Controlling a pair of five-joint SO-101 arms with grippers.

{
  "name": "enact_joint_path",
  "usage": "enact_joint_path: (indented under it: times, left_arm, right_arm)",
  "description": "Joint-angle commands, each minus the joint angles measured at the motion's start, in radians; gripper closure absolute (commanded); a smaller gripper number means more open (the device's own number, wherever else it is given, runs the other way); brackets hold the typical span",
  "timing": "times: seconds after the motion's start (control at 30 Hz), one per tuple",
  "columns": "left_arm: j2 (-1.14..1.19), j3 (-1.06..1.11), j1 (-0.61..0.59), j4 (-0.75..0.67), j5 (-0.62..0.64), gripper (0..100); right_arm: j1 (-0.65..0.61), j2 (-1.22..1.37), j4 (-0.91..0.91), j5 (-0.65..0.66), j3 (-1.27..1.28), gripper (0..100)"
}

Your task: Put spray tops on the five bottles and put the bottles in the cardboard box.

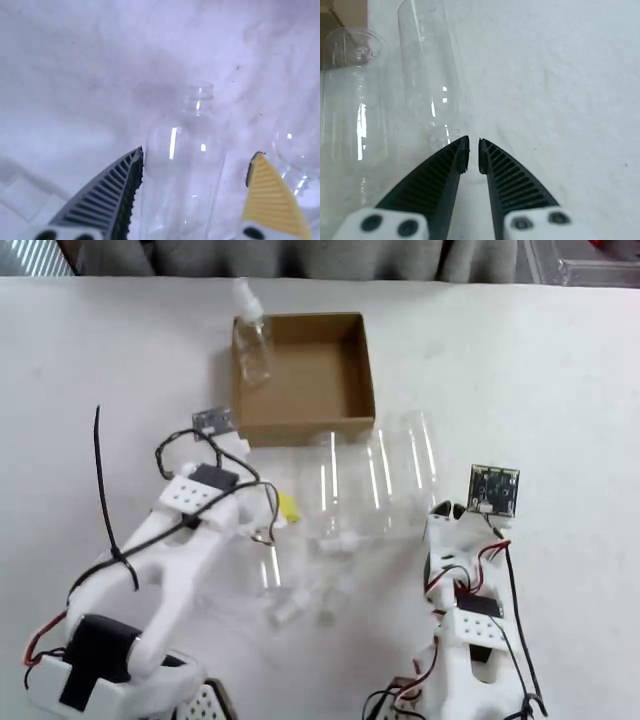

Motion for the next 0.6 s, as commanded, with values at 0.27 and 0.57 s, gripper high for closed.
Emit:
enact_joint_path:
  times: [0.27,0.57]
  left_arm:
    - [0.153,-0.114,0.007,0.005,-0.014,68]
    - [0.150,-0.120,-0.010,-0.018,-0.097,96]
  right_arm:
    - [-0.010,-0.015,-0.022,0.012,-0.009,98.1]
    - [-0.010,-0.015,-0.022,0.012,-0.009,98.1]
